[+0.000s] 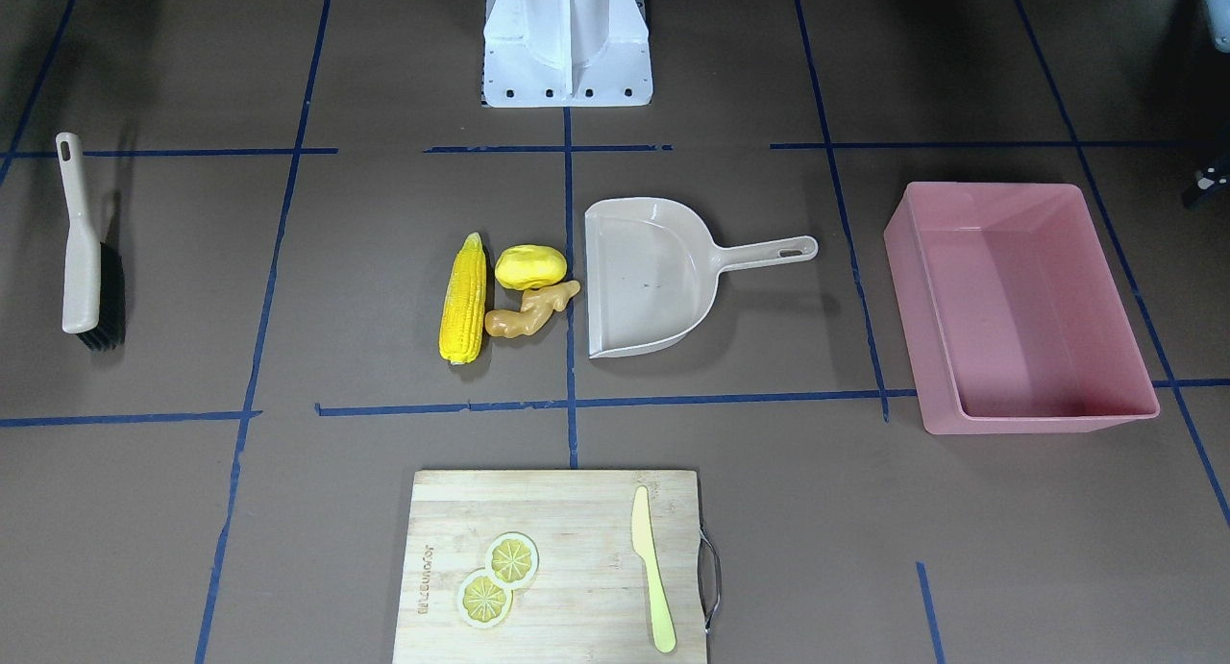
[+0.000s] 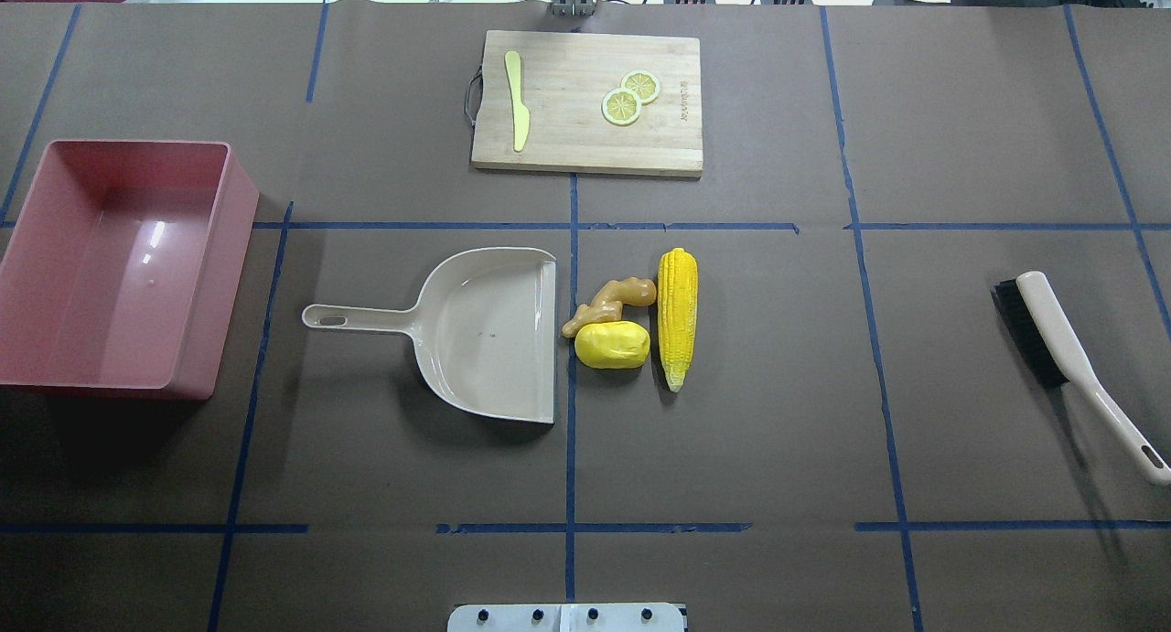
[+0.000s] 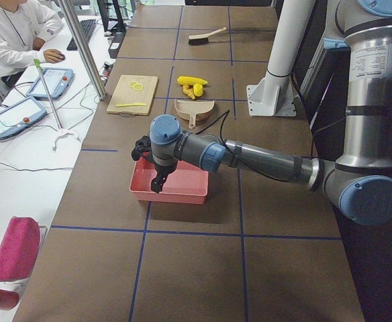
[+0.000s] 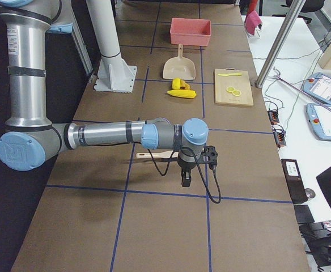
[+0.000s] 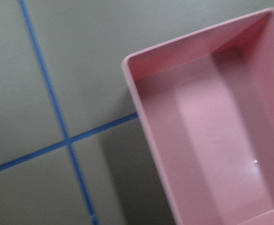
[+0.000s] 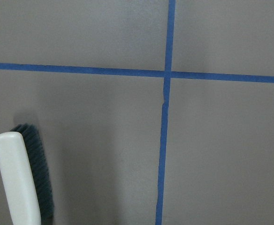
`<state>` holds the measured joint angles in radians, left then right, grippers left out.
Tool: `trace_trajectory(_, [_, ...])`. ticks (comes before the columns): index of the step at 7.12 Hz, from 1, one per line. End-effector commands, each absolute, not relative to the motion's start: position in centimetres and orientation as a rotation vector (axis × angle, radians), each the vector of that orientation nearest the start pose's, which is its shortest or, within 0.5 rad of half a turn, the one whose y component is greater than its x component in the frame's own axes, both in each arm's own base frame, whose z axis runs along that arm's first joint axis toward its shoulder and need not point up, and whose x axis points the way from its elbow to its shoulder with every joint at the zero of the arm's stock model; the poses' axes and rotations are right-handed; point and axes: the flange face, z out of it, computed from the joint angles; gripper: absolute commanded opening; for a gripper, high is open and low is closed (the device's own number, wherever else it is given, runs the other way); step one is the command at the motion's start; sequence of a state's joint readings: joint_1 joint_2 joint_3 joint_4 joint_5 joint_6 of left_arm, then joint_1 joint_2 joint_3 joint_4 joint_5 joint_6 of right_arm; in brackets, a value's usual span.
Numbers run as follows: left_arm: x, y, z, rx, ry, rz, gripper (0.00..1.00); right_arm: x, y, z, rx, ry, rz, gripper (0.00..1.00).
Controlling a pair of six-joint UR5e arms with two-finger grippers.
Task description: Sweep and dump trash into bin
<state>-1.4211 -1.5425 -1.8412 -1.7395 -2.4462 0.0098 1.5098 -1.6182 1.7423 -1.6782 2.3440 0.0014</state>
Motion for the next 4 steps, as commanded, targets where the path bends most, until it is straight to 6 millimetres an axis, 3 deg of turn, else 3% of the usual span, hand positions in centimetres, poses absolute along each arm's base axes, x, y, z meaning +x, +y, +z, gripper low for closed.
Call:
trace_trajectory(1, [9.0,-50.1,44.7,0.411,0.940,0.507,1.00,1.9,-47.3,58.8,0.015,-0.789,-0.106,1.00])
trace_trajectory(2, [15.7,-49.8,40.4,0.426,0.976,0.643,1.00,1.6,-47.2,58.4,0.020,-0.791,-0.117,1.00])
trace_trajectory(3, [20.3,-49.0,38.7,0.414,0.999,0.724,1.00,1.3,-46.8,57.1,0.039,-0.792,-0.128,1.00])
trace_trajectory(4, [22.3,-49.7,35.9,0.437,1.012,0.756,1.00,0.1,-46.2,56.2,0.036,-0.793,-0.139,1.00])
